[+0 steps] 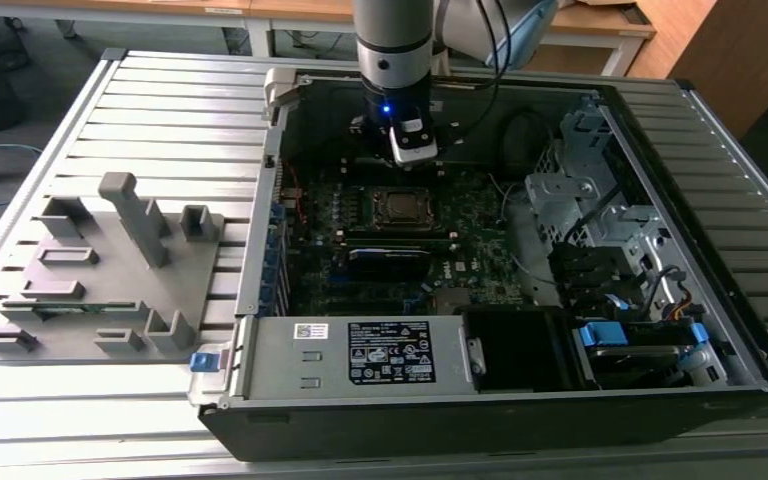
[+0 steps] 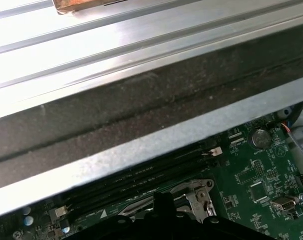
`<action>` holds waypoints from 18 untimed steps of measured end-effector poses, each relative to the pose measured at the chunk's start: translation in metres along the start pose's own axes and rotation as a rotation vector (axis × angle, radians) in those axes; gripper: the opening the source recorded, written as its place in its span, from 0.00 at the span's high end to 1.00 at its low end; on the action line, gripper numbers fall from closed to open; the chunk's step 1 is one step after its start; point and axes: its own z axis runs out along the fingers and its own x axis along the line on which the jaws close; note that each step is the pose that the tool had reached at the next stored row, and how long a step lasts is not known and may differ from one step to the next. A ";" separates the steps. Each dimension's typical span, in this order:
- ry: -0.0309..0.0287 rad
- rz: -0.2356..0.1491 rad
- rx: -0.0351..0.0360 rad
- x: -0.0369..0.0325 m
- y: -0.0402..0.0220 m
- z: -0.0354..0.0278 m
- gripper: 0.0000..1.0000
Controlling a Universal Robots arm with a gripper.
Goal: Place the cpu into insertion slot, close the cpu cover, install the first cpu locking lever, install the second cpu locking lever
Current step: 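Install the first cpu locking lever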
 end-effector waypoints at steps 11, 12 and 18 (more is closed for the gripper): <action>0.0105 0.001 0.0042 -0.0037 0.0028 -0.0123 0.89; 0.0120 0.001 0.0049 -0.0053 0.0034 -0.0121 0.89; 0.0247 -0.014 0.0079 -0.0134 0.0063 -0.0102 0.89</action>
